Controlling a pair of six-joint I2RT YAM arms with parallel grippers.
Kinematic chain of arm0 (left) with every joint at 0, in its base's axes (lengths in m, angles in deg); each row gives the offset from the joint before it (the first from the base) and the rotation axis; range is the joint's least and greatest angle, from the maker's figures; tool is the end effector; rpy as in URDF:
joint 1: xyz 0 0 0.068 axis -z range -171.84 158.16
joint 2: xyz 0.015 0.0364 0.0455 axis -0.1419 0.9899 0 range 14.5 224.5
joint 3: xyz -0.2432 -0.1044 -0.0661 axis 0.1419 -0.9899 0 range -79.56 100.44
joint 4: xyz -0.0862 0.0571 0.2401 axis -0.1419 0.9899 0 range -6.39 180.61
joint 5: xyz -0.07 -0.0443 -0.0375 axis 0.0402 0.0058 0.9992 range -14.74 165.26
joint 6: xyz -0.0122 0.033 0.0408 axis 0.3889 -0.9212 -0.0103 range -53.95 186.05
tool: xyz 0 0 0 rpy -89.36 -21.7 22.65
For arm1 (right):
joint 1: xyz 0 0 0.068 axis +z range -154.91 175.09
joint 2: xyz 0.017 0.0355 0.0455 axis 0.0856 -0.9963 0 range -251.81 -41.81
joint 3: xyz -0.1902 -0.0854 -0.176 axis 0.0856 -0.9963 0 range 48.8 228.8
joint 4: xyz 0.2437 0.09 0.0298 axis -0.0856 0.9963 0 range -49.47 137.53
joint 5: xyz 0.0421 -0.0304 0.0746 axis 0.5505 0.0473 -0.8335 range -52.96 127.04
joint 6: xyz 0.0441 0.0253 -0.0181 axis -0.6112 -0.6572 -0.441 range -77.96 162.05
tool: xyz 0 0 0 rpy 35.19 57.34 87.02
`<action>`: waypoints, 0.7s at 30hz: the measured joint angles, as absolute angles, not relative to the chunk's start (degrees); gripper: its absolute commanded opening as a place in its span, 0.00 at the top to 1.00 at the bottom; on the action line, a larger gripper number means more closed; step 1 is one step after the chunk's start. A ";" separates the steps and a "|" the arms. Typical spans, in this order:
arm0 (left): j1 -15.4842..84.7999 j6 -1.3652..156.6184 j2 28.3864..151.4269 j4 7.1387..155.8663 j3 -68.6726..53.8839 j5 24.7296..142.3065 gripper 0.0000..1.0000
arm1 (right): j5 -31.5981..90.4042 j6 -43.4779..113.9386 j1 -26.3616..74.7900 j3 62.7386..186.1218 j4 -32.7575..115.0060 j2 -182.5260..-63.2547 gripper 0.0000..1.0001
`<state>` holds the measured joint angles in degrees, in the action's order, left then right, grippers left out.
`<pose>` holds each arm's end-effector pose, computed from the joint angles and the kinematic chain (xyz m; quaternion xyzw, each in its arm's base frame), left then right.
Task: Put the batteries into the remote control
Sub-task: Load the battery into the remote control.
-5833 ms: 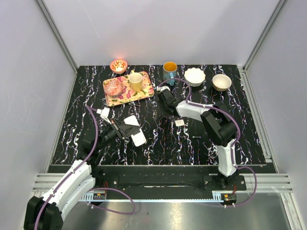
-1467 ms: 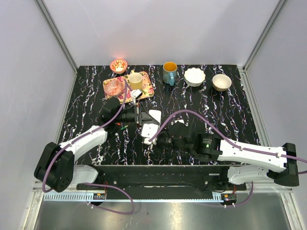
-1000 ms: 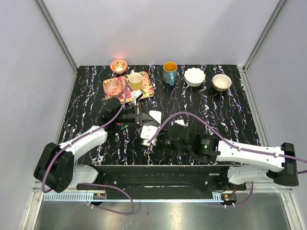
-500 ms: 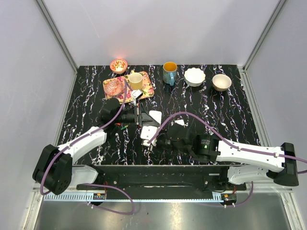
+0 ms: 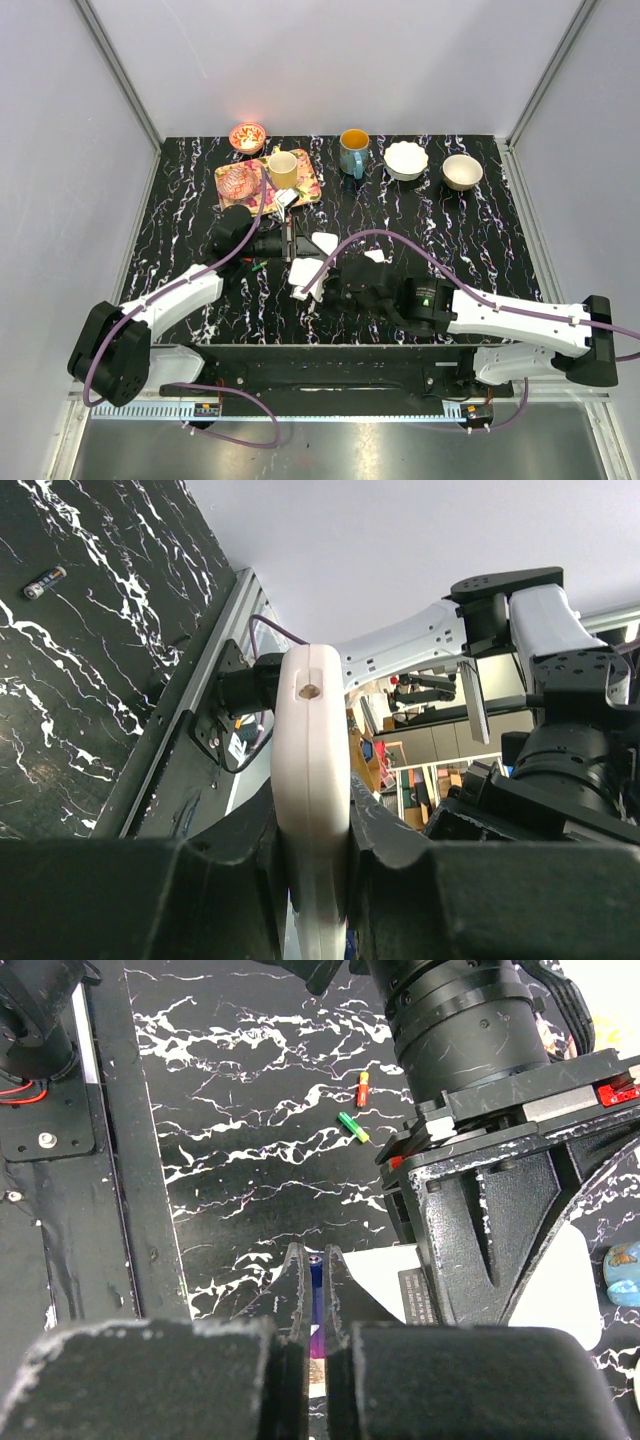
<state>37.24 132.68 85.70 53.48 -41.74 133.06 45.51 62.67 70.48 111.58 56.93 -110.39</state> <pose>0.2172 -0.1553 0.2735 0.1095 0.7093 -0.6815 0.1429 0.0743 0.2643 0.3529 -0.5877 0.5844 0.2014 0.5221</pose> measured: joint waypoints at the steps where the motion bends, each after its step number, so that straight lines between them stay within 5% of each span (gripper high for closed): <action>1: 37.26 132.26 85.68 54.18 -41.74 132.86 1.00 | 45.69 62.47 70.48 111.69 57.19 -110.56 1.00; 21: 37.24 124.53 84.98 64.69 -41.63 129.98 1.00 | 46.93 60.70 70.53 113.81 62.97 -112.99 1.00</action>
<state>37.24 124.53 84.98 64.69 -41.63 129.98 46.93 60.70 70.53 113.81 62.97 -112.99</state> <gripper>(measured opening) 0.247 0.022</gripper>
